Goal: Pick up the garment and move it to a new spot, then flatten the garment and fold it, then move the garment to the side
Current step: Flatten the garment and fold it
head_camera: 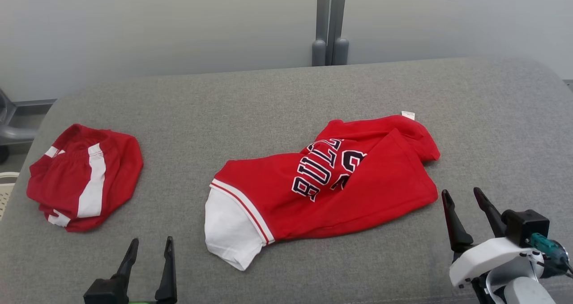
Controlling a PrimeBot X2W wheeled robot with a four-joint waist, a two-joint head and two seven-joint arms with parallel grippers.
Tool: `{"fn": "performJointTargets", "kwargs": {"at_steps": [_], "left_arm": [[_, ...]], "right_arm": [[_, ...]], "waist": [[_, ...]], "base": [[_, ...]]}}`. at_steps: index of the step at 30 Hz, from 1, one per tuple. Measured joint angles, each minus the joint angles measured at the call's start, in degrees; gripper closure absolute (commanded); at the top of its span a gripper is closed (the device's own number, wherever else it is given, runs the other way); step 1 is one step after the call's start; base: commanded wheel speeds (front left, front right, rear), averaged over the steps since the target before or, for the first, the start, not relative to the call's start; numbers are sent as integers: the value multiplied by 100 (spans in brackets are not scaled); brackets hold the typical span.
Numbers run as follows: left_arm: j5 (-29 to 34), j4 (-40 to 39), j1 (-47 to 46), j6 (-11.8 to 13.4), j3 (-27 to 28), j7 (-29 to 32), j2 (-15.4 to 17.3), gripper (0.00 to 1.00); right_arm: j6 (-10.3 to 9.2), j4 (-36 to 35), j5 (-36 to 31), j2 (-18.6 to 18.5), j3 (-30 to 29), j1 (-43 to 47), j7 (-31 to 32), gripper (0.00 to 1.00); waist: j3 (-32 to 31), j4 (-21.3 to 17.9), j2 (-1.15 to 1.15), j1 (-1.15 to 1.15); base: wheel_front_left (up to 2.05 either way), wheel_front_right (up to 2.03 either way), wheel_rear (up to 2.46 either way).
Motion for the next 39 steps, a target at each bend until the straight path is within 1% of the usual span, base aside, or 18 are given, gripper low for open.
{"fn": "performJointTargets", "kwargs": {"at_steps": [4,9,13,20,23,33,34,35,36,37,39], "left_arm": [[-135,530,-318,-44,-270,0,132,0],[-348,1254,-700,-65,-590,0,203,0],[-563,1685,-1035,-67,-995,0,248,0],[-848,2280,-1668,-68,-1562,0,403,0],[-1045,2441,-1908,-68,-1796,0,415,0],[-1627,3206,-2381,-73,-2426,-4,466,0],[-1695,3250,-2412,-73,-2512,-21,464,0],[-1803,3282,-2440,-73,-2586,-22,453,31],[-1870,3273,-2457,-73,-2618,-22,455,84],[-1892,3240,-2468,-73,-2630,-21,460,100],[-1919,3193,-2468,-73,-2661,-18,489,100]], "right_arm": [[0,410,85,-170,66,-294,29,0],[0,1015,182,-227,201,-664,-3,0],[0,1507,253,-291,319,-1087,-67,0],[0,2406,347,-321,598,-1788,-187,0],[0,2727,394,-333,698,-2031,-233,0],[0,3694,638,-258,1073,-2516,-302,0],[0,3745,665,-256,1110,-2537,-303,20],[0,3779,701,-250,1146,-2557,-308,60],[0,3797,714,-252,1183,-2582,-308,100],[0,3769,747,-254,1207,-2602,-308,100],[0,3659,760,-274,1225,-2609,-309,100]], "waist": [[68,-19,0,0],[184,-30,0,0],[343,-45,0,0],[712,-34,0,0],[847,-12,0,0],[1112,61,0,1],[1118,69,0,0],[1118,72,0,1],[1115,71,0,1],[1114,70,0,1],[1096,70,0,1]], "base": [[0,0,0],[0,0,0],[0,0,0],[0,0,0],[0,0,0],[0,0,0],[0,0,0],[0,0,0],[0,0,0],[0,0,0],[0,0,0]]}}
